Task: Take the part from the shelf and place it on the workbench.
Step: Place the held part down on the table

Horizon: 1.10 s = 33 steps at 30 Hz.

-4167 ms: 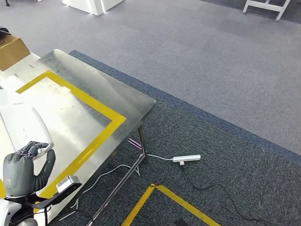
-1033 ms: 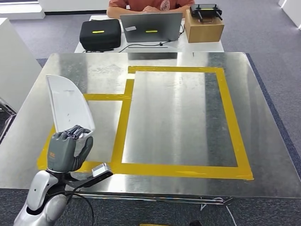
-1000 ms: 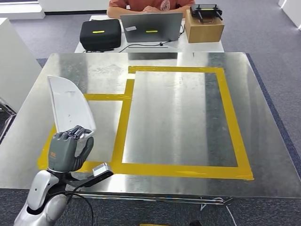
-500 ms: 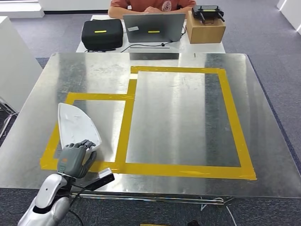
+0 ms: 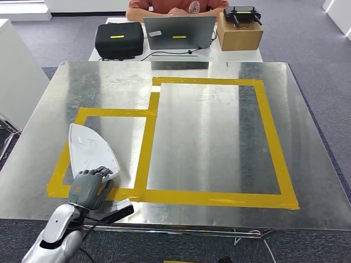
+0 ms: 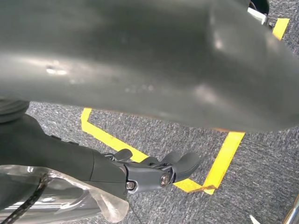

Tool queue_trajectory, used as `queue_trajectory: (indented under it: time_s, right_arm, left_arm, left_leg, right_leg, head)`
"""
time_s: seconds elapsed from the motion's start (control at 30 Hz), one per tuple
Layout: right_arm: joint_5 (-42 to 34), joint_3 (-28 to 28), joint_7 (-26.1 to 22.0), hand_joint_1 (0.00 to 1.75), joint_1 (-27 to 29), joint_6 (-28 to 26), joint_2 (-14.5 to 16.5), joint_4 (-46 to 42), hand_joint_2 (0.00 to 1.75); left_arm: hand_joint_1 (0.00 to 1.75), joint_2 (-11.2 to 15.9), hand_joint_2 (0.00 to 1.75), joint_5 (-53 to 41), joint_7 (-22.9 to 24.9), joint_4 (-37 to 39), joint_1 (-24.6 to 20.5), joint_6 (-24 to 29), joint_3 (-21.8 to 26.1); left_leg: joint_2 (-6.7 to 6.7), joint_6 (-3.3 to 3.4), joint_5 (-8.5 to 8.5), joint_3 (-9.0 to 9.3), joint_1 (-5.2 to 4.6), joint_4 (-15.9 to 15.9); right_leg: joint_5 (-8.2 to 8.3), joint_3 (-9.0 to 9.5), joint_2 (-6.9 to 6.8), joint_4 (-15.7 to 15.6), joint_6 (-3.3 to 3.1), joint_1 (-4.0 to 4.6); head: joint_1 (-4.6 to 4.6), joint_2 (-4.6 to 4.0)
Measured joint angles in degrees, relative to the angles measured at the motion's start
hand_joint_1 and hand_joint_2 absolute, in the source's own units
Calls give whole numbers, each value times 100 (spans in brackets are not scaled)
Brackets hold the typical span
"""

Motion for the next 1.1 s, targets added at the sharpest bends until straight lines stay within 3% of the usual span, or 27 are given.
queue_trajectory:
  time_s: [0.57, 0.7, 0.83, 1.1]
  right_arm:
    - [46, 0, -41, 0, 0, 1, -15, 0, 0]
    - [46, 0, -41, 0, 0, 2, -17, 0, 0]
    - [49, -1, -45, 0, -1, 0, -19, 0, 0]
    - [62, -7, -51, 0, -1, 1, -19, 0, 0]
  left_arm:
    - [175, 3, 175, 15, -263, -50, 9, 173, -83]
    - [0, 5, 175, 19, -268, -52, 10, 181, -91]
    - [0, 7, 0, 189, -381, -124, 11, 233, -101]
    - [0, 12, 0, 356, -539, -446, 14, 268, -201]
  left_leg:
    - [0, 1, 0, 0, 0, 0]
    - [0, 1, 0, 0, 0, 0]
    - [0, 1, 0, 0, 0, 0]
    - [0, 1, -1, 0, -1, 0]
  right_leg:
    - [0, 1, 0, 0, 1, 0]
    - [0, 2, 0, 0, 1, 0]
    - [0, 2, 0, 0, 1, 0]
    - [0, 3, -1, -1, 1, 0]
  head:
    - [2, 0]
    - [1, 0]
    - [0, 0]
    - [1, 0]
